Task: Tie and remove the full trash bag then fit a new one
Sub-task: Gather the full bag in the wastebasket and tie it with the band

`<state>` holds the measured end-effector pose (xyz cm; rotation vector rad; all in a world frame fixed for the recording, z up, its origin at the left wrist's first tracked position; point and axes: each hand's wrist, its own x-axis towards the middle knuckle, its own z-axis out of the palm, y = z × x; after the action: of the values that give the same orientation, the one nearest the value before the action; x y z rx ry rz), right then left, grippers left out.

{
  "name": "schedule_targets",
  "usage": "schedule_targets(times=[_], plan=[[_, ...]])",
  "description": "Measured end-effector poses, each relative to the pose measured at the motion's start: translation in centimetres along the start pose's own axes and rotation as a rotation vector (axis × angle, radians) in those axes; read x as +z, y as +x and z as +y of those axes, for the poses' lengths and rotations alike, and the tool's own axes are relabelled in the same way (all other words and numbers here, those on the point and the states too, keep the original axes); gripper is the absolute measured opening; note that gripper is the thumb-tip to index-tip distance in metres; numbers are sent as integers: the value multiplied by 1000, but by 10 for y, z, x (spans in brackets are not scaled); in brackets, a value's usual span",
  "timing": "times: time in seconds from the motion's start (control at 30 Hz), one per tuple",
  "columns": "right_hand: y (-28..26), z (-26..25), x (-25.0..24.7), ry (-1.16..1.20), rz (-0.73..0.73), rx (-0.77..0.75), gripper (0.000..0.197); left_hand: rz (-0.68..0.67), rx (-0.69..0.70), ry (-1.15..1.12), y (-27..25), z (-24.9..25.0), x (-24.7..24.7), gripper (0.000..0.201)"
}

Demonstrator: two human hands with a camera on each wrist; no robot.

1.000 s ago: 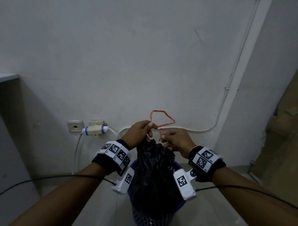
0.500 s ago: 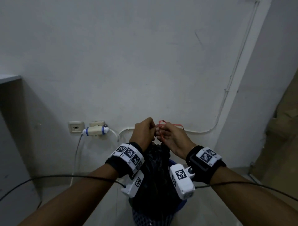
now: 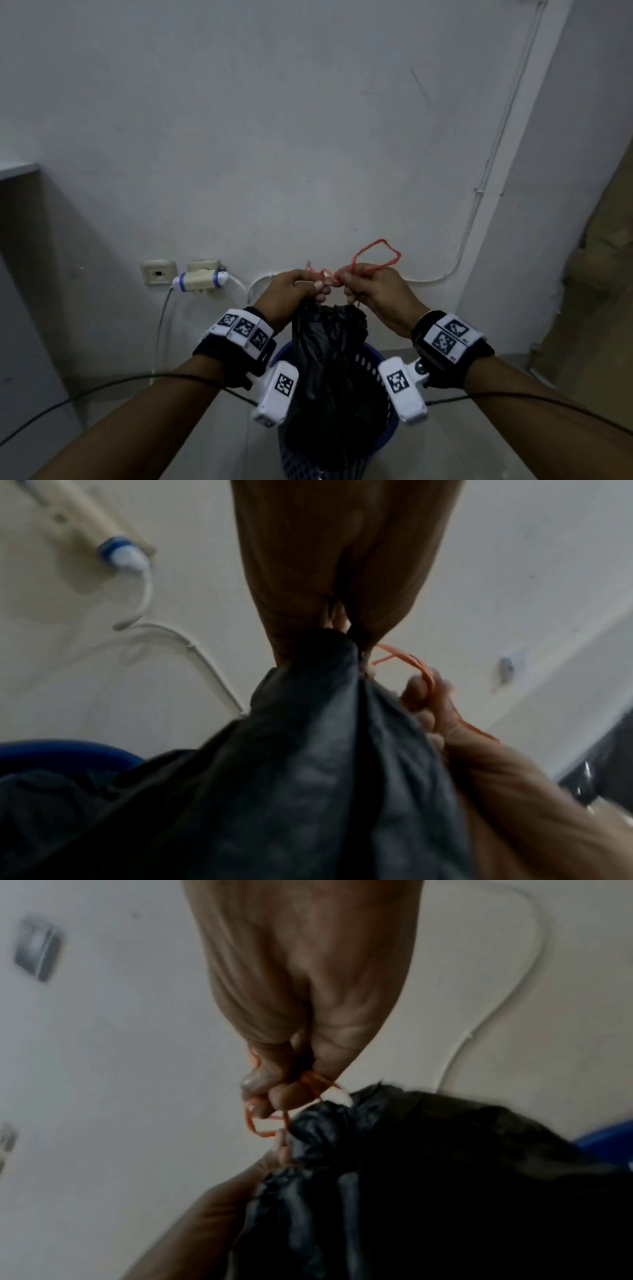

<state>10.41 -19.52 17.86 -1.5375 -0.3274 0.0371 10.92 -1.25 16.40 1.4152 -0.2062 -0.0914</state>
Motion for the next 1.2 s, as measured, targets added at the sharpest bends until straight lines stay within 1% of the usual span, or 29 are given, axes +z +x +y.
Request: schedule_targets(times=[0.07,0.13,0.23,0.33,0.37,0.4,0.43,0.5,0.53,0.6,0.67,0.73,0.77,0.83,0.87,0.93,1.0,1.03,1.1,1.17,1.2], plan=[[-3,-3,-5,-141,-64,-41,14,-6,-57,-104,1,0,-2,25],[-4,-10,-9,-304,-111,-85,11,-7,-83,-180,2,-3,-3,31],[-3,-14,-8,-524,-123,-157,8,-33,-54,-275,2,-6,-2,35],[-4,-11,-4,-579,-67,-226,23,-48,-34,-321,2,-7,-2,34],[-4,-8,-1,-589,-48,-238,21,-61,-29,-328,2,-6,-1,34],[-3,-6,1,-574,-24,-234,14,-68,-29,-336,2,-6,0,33],[-3,-4,3,-536,8,-215,13,-58,-35,-339,2,-4,0,33],[-3,-4,3,-451,70,-180,25,-25,-51,-323,3,-2,0,32],[-1,-2,1,-459,98,-187,26,-31,-63,-314,3,0,0,32],[-1,0,0,-551,148,-235,18,-114,-101,-329,2,2,3,32],[-1,1,1,-617,166,-286,12,-235,-189,-365,0,4,6,34],[-2,-1,5,-659,160,-333,7,-320,-271,-317,-2,8,7,36],[-5,-5,10,-645,144,-344,7,-358,-282,-279,-3,9,6,36],[-7,-6,12,-664,160,-396,22,-400,-276,-240,-2,10,5,36],[-6,-4,9,-684,176,-408,26,-387,-264,-255,-1,9,4,35],[-2,1,1,-689,192,-417,18,-318,-207,-266,2,4,2,34],[-3,1,-1,-673,166,-439,5,-216,-115,-157,4,1,-1,32],[-3,1,-2,-680,157,-450,3,-167,-63,-89,4,0,-2,30],[-5,0,-3,-700,148,-468,9,-62,26,-6,6,0,-3,27],[-6,1,-3,-648,112,-434,3,73,62,-56,9,0,-5,28],[-6,3,-4,-636,98,-432,8,150,53,-128,10,1,-8,28]])
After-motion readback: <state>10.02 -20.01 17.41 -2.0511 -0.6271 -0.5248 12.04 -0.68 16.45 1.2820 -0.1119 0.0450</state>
